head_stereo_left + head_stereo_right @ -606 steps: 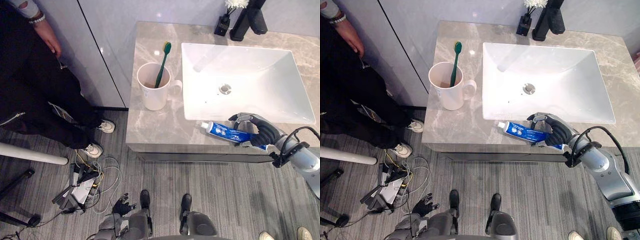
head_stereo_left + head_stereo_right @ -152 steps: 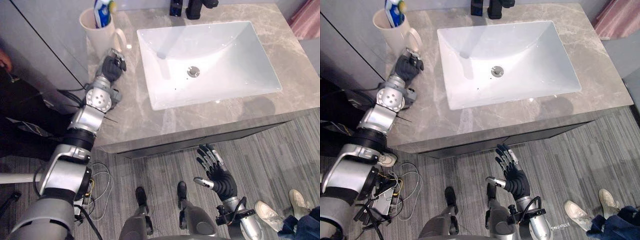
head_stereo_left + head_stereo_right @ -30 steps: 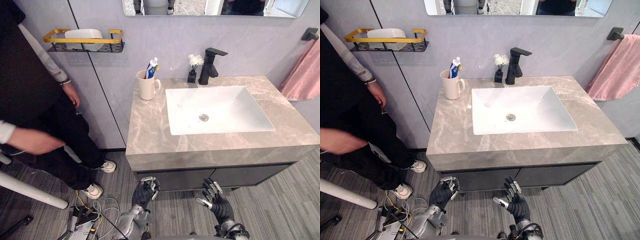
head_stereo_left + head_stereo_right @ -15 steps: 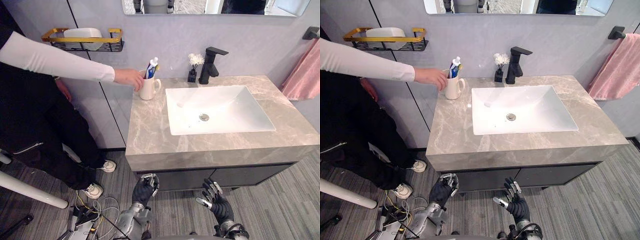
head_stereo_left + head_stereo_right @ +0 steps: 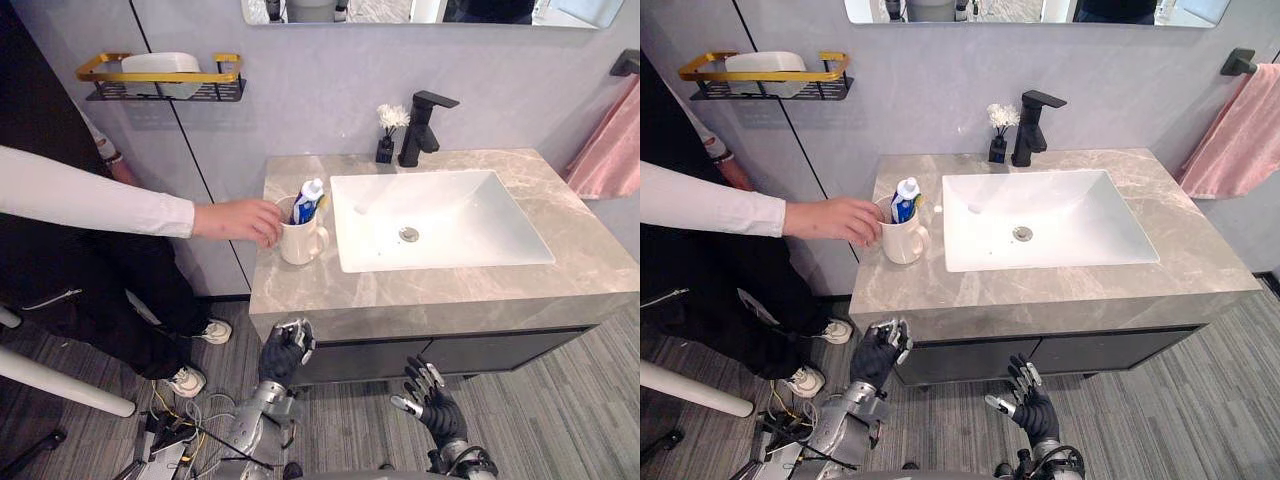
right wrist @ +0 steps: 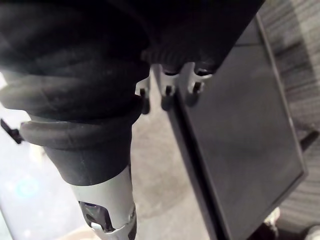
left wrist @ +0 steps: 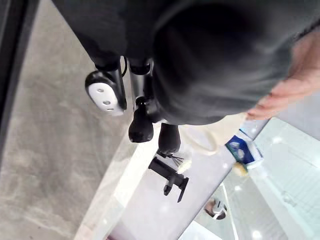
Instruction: Organize washtable
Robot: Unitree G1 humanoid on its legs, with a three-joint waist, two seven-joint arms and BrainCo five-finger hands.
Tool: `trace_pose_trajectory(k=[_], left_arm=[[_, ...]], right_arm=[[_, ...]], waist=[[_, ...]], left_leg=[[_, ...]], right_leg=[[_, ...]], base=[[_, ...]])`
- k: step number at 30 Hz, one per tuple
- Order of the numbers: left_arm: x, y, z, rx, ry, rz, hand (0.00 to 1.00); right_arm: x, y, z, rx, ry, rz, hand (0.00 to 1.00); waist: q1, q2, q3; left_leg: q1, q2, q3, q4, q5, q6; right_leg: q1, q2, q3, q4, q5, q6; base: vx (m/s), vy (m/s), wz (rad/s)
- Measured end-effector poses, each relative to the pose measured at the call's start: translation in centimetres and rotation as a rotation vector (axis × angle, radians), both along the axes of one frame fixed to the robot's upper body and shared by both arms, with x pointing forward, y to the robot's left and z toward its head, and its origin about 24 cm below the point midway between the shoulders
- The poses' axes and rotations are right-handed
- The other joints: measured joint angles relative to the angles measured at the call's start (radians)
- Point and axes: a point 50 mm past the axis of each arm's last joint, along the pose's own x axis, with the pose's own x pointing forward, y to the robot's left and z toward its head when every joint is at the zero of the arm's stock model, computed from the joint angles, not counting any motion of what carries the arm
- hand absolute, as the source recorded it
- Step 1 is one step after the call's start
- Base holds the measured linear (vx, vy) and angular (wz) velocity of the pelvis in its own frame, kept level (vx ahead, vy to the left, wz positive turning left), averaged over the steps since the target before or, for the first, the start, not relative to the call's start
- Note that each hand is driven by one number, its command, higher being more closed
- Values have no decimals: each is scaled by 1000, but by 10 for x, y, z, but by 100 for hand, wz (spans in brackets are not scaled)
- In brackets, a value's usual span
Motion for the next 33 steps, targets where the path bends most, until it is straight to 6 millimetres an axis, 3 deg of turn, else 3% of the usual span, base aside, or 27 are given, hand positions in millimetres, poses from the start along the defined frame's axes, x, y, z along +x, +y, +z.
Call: trace_pose_trajectory(k=[12, 21, 33], left_arm=[[3, -1, 16, -17, -81, -18, 100], [36, 1, 42, 155, -236, -23, 100], [63, 8, 38, 285, -230, -14, 100]], right_arm=[[1, 3, 1, 21, -14, 26, 0], [9, 5, 1, 18, -21, 46, 0], [17, 0, 4, 9, -52, 52, 0]], waist=[[-1, 1, 1], [-5, 4, 4], [-31, 8, 14]], left_leg=[[1, 0, -2, 0, 0, 0], [12, 0, 8, 3, 0, 0], [16, 1, 29, 5, -6, -1]], right_leg=[[0, 0, -1, 1, -1, -1], [1, 0, 2, 1, 0, -2], [-5, 3, 16, -1, 2, -3]], base=[[0, 0, 0], [0, 0, -2], [6, 2, -5]])
